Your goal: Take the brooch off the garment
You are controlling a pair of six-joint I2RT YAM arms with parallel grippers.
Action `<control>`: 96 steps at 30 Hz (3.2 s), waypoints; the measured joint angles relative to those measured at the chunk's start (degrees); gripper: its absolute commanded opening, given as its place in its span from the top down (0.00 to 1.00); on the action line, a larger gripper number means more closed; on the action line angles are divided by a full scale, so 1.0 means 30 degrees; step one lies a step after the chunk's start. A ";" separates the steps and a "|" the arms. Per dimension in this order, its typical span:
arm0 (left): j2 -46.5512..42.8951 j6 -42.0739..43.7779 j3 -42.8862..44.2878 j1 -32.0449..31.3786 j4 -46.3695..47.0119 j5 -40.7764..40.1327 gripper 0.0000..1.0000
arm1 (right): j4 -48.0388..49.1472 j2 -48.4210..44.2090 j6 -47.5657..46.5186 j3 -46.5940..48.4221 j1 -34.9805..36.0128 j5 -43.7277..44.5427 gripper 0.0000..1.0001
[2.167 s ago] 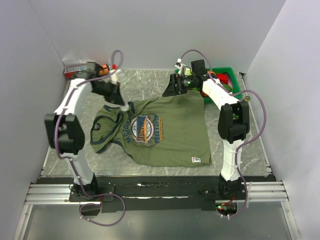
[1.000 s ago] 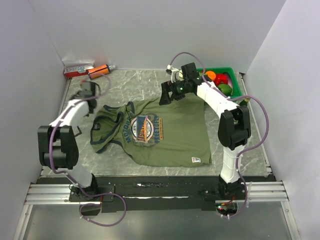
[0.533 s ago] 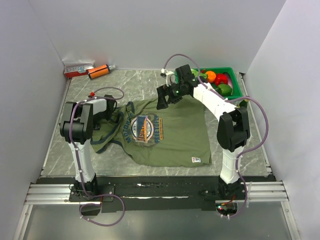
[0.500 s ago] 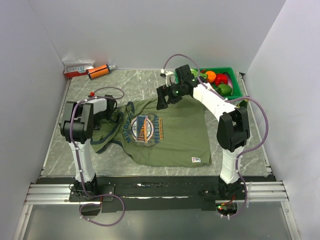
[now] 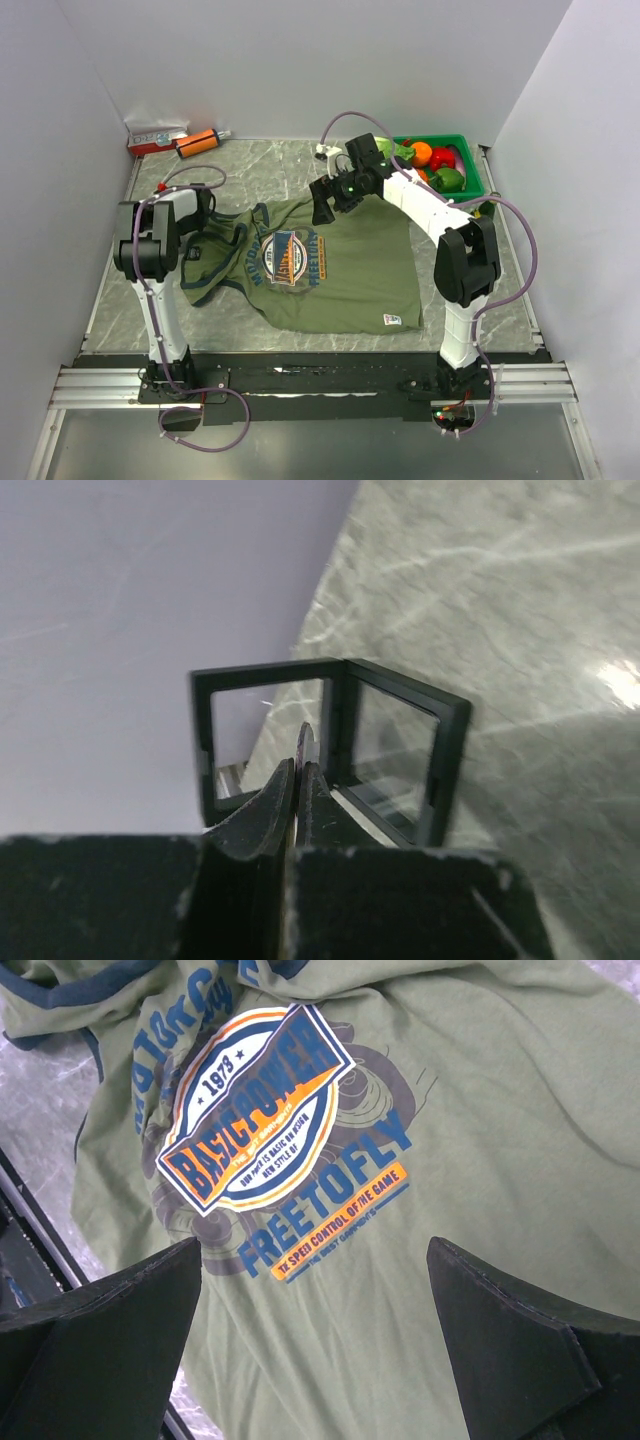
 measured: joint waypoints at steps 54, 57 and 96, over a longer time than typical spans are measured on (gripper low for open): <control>0.2302 -0.0022 0.1464 0.0051 -0.0102 0.0277 0.99 | 0.0029 -0.0007 -0.0721 -0.0197 0.0466 0.0831 0.00; 0.2331 -0.0015 0.1464 0.0255 -0.0109 0.0277 0.99 | 0.0022 -0.0007 -0.0794 -0.0270 0.0488 0.0933 0.00; 0.0379 0.2157 0.0583 0.0226 0.1144 0.2812 0.63 | 0.0022 -0.0007 -0.1064 -0.0357 0.0721 0.1173 0.00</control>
